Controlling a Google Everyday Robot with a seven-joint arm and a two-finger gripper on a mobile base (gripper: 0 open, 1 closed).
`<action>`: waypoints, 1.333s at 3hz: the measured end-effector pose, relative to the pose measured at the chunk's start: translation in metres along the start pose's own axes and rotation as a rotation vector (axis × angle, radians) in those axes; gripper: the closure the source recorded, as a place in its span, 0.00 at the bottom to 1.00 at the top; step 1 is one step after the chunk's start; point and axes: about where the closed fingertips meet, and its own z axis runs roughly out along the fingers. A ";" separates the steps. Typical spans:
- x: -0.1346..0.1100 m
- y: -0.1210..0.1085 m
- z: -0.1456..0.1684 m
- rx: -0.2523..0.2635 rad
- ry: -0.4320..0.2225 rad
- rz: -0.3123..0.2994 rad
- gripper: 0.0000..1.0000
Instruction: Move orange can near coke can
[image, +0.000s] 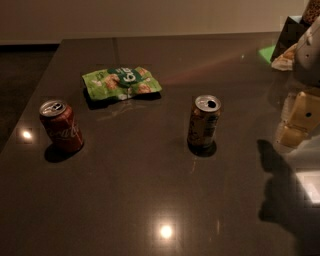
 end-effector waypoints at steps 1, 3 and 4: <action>0.000 0.000 0.000 0.000 0.000 0.000 0.00; -0.032 0.006 0.026 -0.063 -0.113 0.021 0.00; -0.054 0.009 0.043 -0.097 -0.167 0.023 0.00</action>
Offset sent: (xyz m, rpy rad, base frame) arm 0.0042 0.0387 -0.0217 0.1204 0.0503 0.0406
